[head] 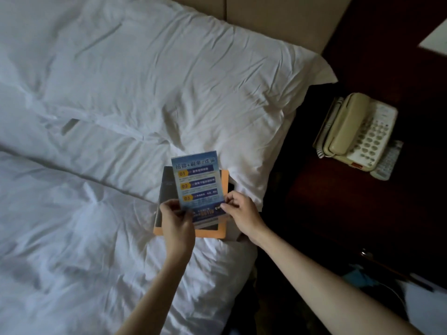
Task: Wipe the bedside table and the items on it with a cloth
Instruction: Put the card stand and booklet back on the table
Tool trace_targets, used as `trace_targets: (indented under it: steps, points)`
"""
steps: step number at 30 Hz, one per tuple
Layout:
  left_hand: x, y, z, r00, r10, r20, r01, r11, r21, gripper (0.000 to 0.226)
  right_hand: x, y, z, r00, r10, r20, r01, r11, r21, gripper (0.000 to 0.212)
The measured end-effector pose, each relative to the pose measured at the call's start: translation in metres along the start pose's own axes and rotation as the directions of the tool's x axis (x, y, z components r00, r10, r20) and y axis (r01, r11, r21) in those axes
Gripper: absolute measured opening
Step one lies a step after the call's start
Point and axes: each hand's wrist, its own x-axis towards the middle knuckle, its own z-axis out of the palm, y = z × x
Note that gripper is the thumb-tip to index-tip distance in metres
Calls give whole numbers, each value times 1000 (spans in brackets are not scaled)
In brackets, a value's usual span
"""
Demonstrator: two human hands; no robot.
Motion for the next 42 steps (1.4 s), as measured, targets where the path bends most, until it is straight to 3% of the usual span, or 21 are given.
trace_targets:
  steps: [3,8,14,21,25,33,36,42]
  points:
    - [-10,16,25,997,51,65,-51,999,2,20,-8,2,-28,996,-32,-84,35,999,37,2]
    - [-21,52,85,942,180,283,-193,981,19,19,-18,9,-96,945,-1,-327,31,996,87,14]
    - [-48,93,176,801,273,533,-323,946,1,16,-27,24,-199,835,69,-547,14,989,147,10]
    - [-94,132,277,648,388,655,-529,848,21,18,-56,41,-314,734,112,-670,36,979,203,9]
    - [-117,155,331,547,457,701,-610,791,-40,19,-67,48,-369,727,47,-685,98,980,172,18]
    - [-121,190,441,503,460,732,-711,701,48,5,-39,63,-479,695,54,-717,62,989,135,17]
    - [-120,201,478,543,447,711,-712,694,106,8,-22,61,-512,679,70,-730,61,987,151,21]
    - [-124,209,542,609,420,673,-651,749,121,20,0,72,-543,741,104,-663,26,983,183,32]
